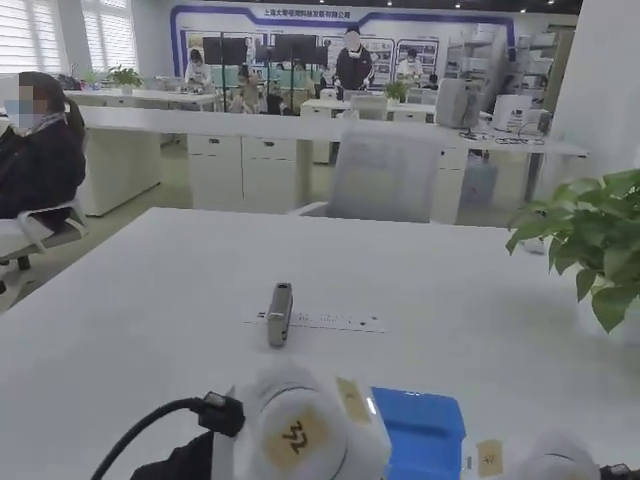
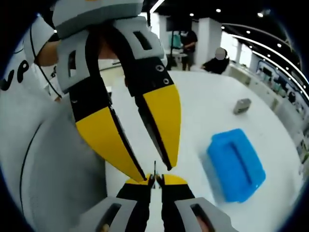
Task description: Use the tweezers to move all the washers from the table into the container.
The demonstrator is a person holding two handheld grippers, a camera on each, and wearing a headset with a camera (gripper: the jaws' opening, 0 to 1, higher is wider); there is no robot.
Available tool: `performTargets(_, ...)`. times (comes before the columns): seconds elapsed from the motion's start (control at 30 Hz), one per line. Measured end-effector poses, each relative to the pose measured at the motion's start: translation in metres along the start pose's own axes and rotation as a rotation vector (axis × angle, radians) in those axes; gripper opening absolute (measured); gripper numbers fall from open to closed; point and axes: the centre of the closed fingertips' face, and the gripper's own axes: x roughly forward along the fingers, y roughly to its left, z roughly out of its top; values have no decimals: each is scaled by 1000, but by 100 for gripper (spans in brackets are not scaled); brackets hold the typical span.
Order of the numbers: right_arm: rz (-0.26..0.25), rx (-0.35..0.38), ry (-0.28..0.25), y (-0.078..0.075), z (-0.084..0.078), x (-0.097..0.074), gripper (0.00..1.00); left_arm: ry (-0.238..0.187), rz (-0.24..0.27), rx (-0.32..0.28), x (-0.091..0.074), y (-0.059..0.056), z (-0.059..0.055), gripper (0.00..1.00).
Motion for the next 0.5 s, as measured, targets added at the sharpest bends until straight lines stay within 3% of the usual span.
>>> performTargets(0.03, 6, -9, 3, 0, -1, 0, 3, 13, -6, 3, 2, 0, -2, 4)
performTargets(0.07, 11, -15, 7, 0, -1, 0, 3, 37, -44, 44, 4, -4, -6, 3)
performTargets(0.2, 13, -56, 42, -3, -9, 1, 4, 58, -61, 96, 7, -4, -11, 0)
performTargets(0.4, -7, -73, 74, -17, -19, 1, 4, 71, -64, 166, 15, 6, -18, 0)
performTargets(0.5, -32, -94, 107, -26, -27, 3, 5, 116, -55, 209, 20, 14, -30, 0)
